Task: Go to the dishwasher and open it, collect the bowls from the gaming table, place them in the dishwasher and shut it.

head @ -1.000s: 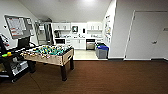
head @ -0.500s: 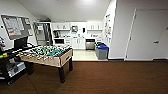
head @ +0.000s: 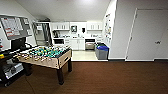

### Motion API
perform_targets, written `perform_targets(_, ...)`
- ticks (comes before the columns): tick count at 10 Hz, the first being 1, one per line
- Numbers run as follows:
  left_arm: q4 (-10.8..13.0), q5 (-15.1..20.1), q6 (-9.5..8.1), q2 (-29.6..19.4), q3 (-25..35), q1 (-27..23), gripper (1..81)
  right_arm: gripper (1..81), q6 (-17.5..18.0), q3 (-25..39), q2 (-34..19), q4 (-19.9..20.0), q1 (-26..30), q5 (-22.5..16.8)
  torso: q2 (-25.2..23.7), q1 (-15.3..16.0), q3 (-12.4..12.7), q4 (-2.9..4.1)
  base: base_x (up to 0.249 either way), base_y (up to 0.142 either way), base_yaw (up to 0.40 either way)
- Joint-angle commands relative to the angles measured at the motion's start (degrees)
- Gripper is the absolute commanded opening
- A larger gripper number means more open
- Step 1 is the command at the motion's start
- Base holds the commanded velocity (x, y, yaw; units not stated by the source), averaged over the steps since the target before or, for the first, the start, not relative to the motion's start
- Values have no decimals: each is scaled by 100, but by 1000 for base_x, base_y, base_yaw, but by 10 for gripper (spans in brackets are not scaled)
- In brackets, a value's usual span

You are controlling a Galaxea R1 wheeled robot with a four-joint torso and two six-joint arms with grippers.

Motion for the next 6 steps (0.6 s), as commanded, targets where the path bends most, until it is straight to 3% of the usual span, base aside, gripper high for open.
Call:
perform_targets(1,83,158,14,-217,51,-200,10,10,2,3,-61,-57,190,-187,0,0,0,0,89,0,0)
perform_targets(6,83,167,14,-217,51,-200,10,10,2,-6,-61,-57,182,-187,-2,-9,0,0,118,0,0)
